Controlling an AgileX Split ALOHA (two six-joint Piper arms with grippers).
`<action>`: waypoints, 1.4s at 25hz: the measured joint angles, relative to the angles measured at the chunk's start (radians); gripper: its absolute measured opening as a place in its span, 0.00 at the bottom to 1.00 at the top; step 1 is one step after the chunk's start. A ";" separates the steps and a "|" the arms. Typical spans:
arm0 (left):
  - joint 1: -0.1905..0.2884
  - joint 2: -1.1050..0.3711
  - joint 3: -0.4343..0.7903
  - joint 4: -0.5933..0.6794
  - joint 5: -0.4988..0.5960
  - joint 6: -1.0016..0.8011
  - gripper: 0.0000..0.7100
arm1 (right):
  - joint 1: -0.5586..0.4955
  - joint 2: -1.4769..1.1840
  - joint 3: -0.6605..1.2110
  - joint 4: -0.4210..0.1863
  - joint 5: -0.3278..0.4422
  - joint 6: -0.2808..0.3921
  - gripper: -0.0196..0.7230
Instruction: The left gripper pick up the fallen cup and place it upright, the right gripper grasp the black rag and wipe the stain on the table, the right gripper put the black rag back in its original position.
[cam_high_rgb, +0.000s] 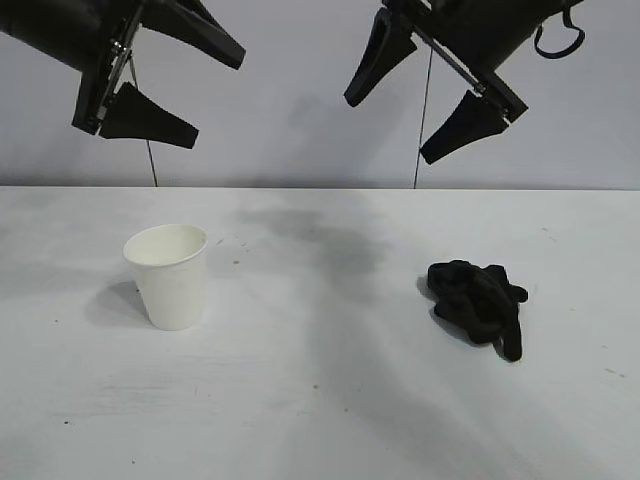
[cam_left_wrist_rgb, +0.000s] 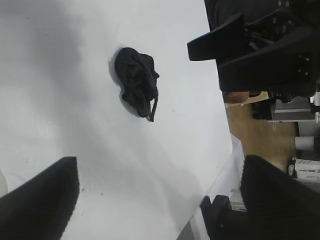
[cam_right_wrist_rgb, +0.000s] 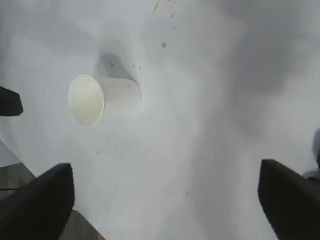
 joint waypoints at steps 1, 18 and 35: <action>0.000 0.000 0.000 0.000 -0.004 0.000 0.89 | 0.000 0.000 0.000 -0.008 0.000 0.000 0.96; 0.000 0.000 0.000 0.000 -0.016 0.000 0.89 | 0.000 0.000 0.000 -0.051 0.000 0.019 0.96; 0.000 0.000 0.000 0.000 -0.017 0.000 0.89 | 0.000 0.000 0.000 -0.051 0.001 0.019 0.96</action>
